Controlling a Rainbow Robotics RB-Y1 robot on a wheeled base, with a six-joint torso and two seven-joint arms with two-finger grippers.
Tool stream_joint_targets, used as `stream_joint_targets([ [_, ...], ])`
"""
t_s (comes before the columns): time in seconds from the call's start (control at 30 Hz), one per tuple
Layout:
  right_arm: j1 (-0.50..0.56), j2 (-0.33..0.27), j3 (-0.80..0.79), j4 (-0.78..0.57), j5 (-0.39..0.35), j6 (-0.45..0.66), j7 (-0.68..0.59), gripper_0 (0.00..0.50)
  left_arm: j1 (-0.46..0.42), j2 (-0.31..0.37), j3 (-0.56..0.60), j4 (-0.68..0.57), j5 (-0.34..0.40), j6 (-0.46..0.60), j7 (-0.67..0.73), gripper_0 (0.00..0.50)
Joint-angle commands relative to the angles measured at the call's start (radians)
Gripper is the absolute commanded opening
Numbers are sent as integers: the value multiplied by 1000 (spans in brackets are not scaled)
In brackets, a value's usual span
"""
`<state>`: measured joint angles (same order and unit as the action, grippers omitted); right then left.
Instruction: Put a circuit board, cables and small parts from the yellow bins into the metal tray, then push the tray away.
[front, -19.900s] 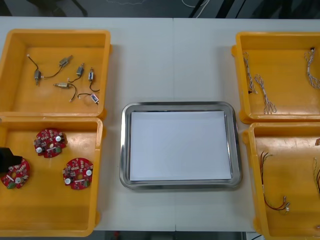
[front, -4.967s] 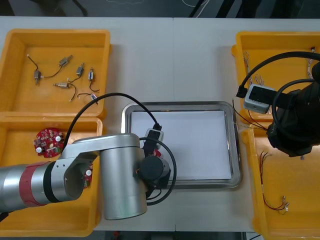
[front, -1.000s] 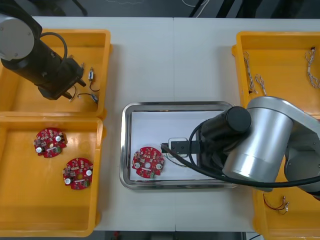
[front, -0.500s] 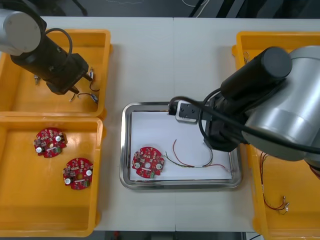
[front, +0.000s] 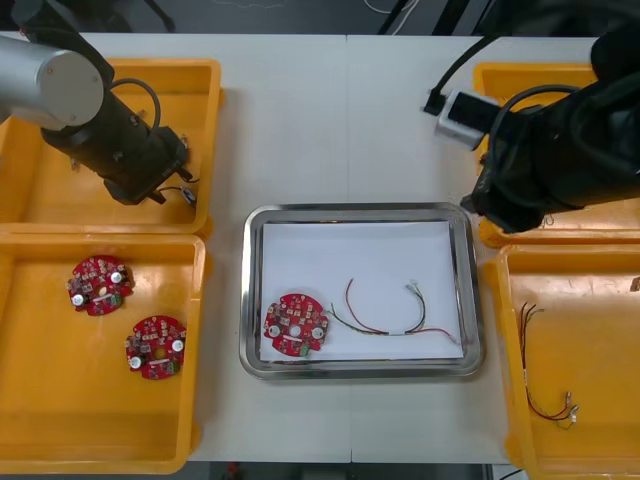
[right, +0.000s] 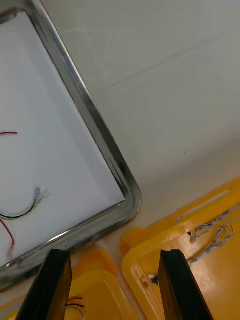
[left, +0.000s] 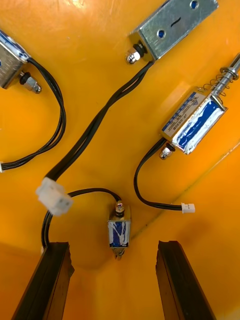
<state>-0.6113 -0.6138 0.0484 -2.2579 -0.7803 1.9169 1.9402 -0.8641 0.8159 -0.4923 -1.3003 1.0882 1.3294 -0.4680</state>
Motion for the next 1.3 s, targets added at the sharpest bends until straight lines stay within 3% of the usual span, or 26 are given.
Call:
stream_joint_targets([
  [0.03,-39,-75,-121,52,-17,3,-47,500,-49,-21,-15,12,10,-19,-95,500],
  [0.27,-44,-104,-188,159,24,3,-63,500,-49,-31,-17,26,12,-27,-103,500],
  [0.57,-119,-104,-229,377,162,3,-75,500,-49,-41,-17,47,7,-27,-113,500],
  [0.87,-196,-86,-229,577,259,3,-70,500,-49,-44,-57,62,-2,-58,-118,500],
  [1.13,-222,-70,-231,715,279,3,-75,500,-50,-44,-60,72,-1,-61,-124,500],
  [1.3,-229,-44,-229,765,352,3,-75,500,-49,-44,-62,72,-2,-59,-126,500],
])
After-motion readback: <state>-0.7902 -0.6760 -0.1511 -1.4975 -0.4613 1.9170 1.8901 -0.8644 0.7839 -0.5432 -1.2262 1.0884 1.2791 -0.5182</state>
